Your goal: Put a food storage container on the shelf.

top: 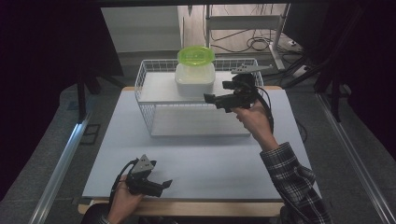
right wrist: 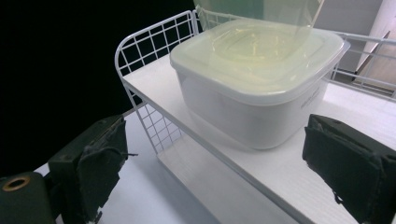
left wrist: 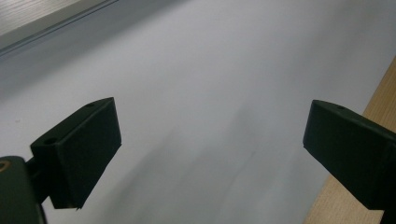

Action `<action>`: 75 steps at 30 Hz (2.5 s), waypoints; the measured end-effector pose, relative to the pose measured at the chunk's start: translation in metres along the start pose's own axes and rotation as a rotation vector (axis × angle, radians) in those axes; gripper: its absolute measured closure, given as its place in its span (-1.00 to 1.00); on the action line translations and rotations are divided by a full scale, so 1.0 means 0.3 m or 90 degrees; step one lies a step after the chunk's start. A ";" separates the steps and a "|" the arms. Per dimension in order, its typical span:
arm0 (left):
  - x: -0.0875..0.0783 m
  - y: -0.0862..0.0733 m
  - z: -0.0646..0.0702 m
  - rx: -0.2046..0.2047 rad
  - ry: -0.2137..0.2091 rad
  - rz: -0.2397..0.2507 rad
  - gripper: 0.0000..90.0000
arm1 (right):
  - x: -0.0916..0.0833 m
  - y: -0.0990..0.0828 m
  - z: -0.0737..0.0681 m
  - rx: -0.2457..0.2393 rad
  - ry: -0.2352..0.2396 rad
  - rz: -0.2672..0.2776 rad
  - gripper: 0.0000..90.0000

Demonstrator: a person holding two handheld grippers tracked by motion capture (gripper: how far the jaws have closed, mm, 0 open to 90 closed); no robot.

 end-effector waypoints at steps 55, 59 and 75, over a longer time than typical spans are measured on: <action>0.008 -0.002 0.011 0.014 -0.007 -0.016 -0.91 | 0.037 -0.302 0.045 -0.129 -0.030 0.039 -1.00; 0.008 -0.002 0.011 0.015 -0.008 -0.016 -0.91 | 0.025 -0.314 0.041 -0.132 -0.036 0.041 -1.00; 0.006 -0.001 0.011 0.015 -0.009 -0.013 -0.91 | 0.008 -0.366 0.032 -0.110 -0.039 0.045 -1.00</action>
Point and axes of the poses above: each handheld gripper's, and its own axes: x roughly forward along the jaws, y roughly out of its top, z roughly to its right, the point moved 2 cm from there along x, roughly forward along the jaws, and after that the axes turned 5 degrees about -z, right-handed, at the moved point
